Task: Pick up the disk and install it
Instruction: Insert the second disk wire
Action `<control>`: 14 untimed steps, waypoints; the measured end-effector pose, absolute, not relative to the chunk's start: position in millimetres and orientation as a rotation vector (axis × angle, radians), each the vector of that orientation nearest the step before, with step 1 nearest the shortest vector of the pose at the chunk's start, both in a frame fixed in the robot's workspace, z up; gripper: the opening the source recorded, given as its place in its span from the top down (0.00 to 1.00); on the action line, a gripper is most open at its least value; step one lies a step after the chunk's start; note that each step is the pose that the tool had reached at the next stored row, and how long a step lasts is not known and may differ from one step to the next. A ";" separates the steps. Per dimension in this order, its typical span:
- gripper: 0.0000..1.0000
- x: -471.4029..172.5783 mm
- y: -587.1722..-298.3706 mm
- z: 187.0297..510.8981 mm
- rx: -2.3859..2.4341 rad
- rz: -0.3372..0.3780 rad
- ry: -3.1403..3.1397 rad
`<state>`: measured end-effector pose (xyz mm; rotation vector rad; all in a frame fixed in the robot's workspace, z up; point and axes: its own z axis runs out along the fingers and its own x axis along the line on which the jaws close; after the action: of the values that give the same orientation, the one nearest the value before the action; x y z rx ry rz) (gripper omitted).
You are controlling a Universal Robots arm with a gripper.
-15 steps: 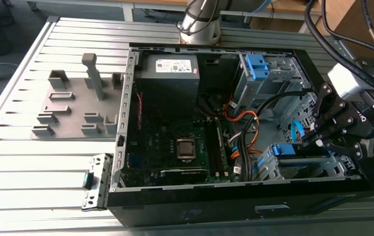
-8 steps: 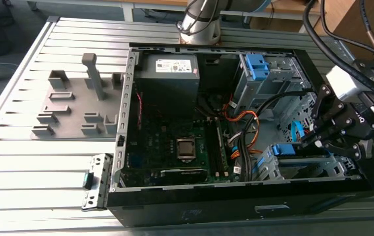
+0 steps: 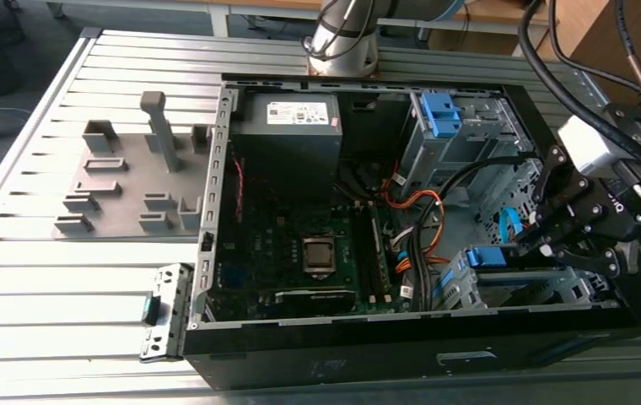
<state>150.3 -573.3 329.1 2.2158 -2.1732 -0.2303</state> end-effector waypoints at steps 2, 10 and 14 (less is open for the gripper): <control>0.77 150.3 -573.3 329.6 2.215 -0.229 -2.173; 0.77 150.3 -573.3 343.5 2.217 -0.233 -2.174; 0.78 150.2 -572.7 342.0 2.217 -0.235 -2.174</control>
<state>150.2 -572.7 342.0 2.2174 -2.1743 -0.2350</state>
